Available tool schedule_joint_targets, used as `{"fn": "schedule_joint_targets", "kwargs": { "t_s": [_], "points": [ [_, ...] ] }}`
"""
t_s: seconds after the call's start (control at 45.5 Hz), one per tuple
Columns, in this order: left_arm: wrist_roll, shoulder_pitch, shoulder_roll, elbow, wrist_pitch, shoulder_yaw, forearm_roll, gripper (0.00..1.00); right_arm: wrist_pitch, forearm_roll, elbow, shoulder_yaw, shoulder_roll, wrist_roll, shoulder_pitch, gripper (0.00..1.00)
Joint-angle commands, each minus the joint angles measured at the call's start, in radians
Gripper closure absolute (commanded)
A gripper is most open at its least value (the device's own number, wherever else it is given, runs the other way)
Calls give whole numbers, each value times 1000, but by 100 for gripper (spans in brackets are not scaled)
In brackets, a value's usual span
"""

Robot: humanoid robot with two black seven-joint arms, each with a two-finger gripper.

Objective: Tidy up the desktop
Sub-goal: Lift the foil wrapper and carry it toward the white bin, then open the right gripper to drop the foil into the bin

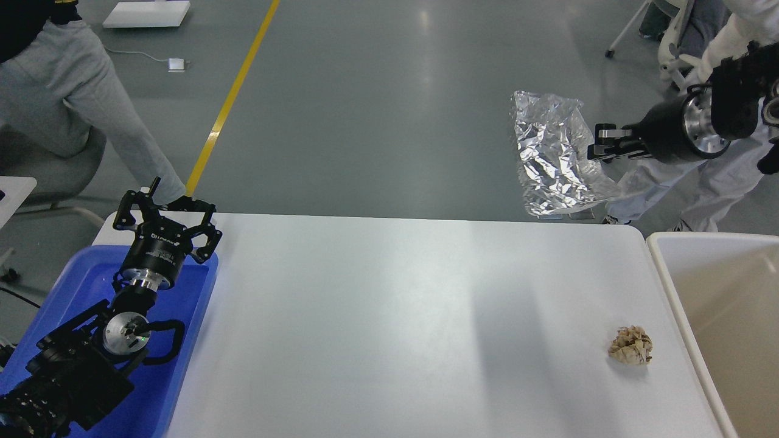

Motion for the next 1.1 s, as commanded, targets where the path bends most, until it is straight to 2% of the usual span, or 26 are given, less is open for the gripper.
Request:
{"fn": "schedule_joint_targets", "kwargs": {
  "t_s": [0.0, 0.176, 0.242, 0.374, 0.637, 0.835, 1.077],
  "points": [
    [0, 0, 0, 0, 0, 0, 0, 0, -16, 13, -100, 21, -137, 106, -131, 100],
    [0, 0, 0, 0, 0, 0, 0, 0, -16, 39, -196, 78, -212, 201, -251, 100],
    [0, 0, 0, 0, 0, 0, 0, 0, -18, 67, -245, 98, -226, 223, -295, 100],
    [0, 0, 0, 0, 0, 0, 0, 0, -28, 162, -391, 115, -213, 254, -406, 100],
    [0, 1, 0, 0, 1, 0, 0, 0, -41, 352, -591, 115, -167, 353, -608, 100],
    [0, 1, 0, 0, 0, 0, 0, 0, -41, 519, -781, 116, -77, 395, -751, 100],
    [0, 1, 0, 0, 0, 0, 0, 0, -45, 636, -1055, 171, 113, 396, -904, 100]
  ]
}}
